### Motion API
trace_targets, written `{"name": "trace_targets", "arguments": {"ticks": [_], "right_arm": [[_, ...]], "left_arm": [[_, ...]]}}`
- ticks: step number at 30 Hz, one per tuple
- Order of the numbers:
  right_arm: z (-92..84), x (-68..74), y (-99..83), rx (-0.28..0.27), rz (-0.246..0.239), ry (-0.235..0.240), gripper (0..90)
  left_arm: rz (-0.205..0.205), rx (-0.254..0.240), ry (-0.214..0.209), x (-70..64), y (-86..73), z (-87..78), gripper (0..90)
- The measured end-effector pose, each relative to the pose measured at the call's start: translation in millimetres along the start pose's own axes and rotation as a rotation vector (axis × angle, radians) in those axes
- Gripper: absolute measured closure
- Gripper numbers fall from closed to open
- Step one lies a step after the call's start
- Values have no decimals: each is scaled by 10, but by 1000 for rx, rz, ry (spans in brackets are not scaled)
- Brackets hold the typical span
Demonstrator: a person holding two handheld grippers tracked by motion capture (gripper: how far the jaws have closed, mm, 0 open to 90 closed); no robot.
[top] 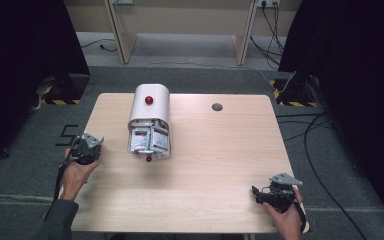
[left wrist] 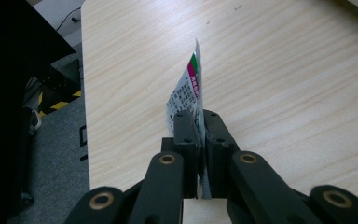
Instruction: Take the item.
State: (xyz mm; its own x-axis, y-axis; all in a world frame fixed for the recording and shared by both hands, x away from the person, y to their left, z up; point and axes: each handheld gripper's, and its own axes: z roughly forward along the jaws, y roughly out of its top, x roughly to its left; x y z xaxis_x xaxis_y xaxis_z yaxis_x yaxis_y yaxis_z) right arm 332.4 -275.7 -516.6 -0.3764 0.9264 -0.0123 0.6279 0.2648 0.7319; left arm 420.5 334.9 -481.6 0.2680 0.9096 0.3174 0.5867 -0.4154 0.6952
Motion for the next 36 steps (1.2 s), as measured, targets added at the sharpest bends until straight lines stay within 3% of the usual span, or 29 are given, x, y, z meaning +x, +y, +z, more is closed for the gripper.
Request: {"name": "trace_targets", "arguments": {"ticks": [10,15,21,24,25,28,32,36], "right_arm": [[0,0,0,0,0,0,166],[0,0,1,0,0,0,166],[1,0,2,1,0,0,166],[1,0,2,1,0,1,166],[2,2,2,1,2,1,166],[2,2,2,2,2,1,166],[3,2,3,1,2,1,166],[4,2,4,1,3,2,166]], "left_arm": [[16,24,-27,-107,-27,92,818],[4,33,-48,-123,-29,121,797],[5,69,-75,-145,-40,158,656],[-40,74,-95,-120,-44,161,604],[-68,65,-128,-114,-45,154,578],[-85,51,-153,-120,-38,142,550],[-86,47,-147,-111,-35,122,526],[-115,26,-152,-79,-30,56,511]]}}
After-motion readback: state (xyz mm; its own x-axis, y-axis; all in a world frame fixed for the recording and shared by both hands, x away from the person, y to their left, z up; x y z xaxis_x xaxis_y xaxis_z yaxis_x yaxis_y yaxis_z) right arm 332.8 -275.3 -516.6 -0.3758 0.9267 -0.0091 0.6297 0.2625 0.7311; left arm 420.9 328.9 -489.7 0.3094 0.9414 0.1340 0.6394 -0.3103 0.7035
